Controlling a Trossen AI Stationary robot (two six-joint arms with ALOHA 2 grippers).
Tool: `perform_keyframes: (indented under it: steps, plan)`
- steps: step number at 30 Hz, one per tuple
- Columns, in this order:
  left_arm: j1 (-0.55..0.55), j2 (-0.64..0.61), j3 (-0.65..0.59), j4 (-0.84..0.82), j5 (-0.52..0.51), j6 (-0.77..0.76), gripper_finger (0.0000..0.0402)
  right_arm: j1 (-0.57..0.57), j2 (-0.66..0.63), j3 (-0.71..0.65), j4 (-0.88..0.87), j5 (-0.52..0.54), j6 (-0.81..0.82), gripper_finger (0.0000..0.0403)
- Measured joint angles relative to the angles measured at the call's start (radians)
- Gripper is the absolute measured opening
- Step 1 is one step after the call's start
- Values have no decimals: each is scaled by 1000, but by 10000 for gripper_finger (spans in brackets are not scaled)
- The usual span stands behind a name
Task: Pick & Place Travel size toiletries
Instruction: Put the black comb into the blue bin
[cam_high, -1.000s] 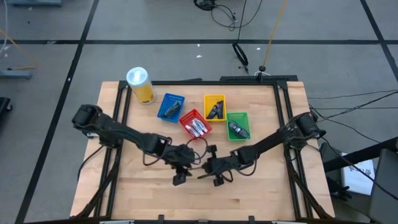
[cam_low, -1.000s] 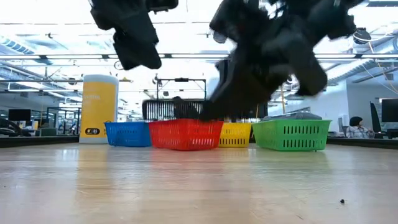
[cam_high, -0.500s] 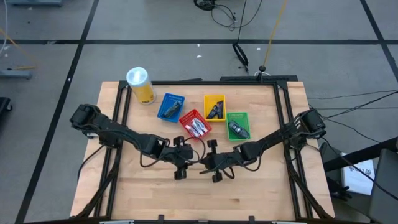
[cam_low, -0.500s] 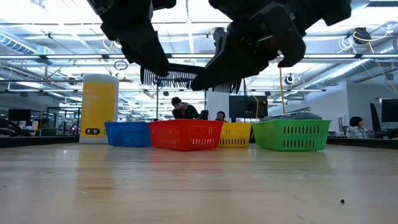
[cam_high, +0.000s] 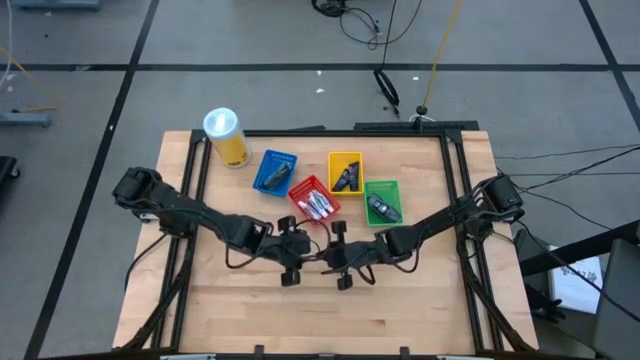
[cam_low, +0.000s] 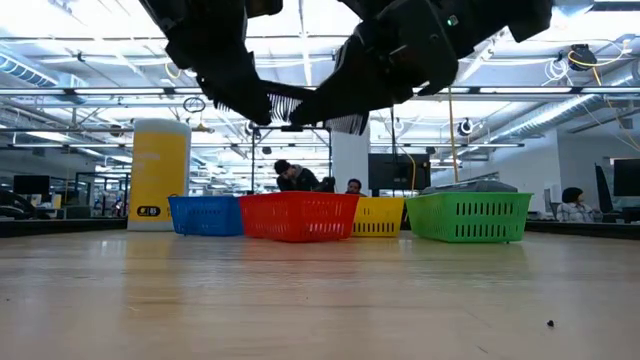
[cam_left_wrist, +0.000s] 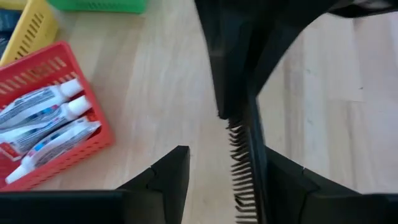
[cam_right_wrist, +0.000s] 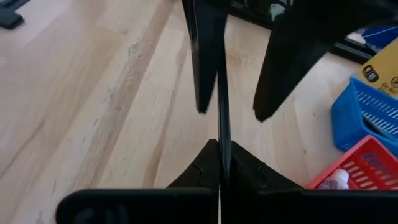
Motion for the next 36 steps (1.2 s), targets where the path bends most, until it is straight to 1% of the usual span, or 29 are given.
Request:
perform_keyframes:
  steps: [1,3,5,8,9,12,15,19,23,26,27,31,34,36]
  plan:
    - [3,0,0,-6,-1,3,164,2,0,0,6,1,-3,1]
    - [12,0,0,-16,-3,4,140,1,0,0,8,5,-6,0]
    - [19,0,0,-22,-3,2,100,-1,0,0,8,10,-6,0]
    - [25,0,0,-20,-2,11,26,-1,0,0,9,17,-8,0]
    - [25,0,0,-18,-2,14,15,-1,0,0,9,17,-8,0]
    - [23,0,0,-6,-8,36,6,-1,0,0,7,13,-9,3]
    - [23,-3,0,0,-26,36,3,0,-2,1,-13,8,3,30]
    - [24,-43,0,-71,-98,17,2,-1,-2,5,-45,23,16,100]
    - [22,-109,0,-145,-139,10,1,3,-2,5,-56,54,42,171]
    - [18,-160,0,-196,-180,0,1,7,-8,4,-72,52,45,210]
    - [19,-179,0,-223,-232,-14,0,9,-14,1,-83,34,45,221]
    - [31,-250,0,-357,-361,-93,0,15,-30,0,-78,24,88,248]
    - [45,-282,0,-482,-432,-213,0,15,-52,1,-79,44,96,256]
    - [69,-288,1,-547,-491,-330,0,17,-68,2,-94,46,105,257]
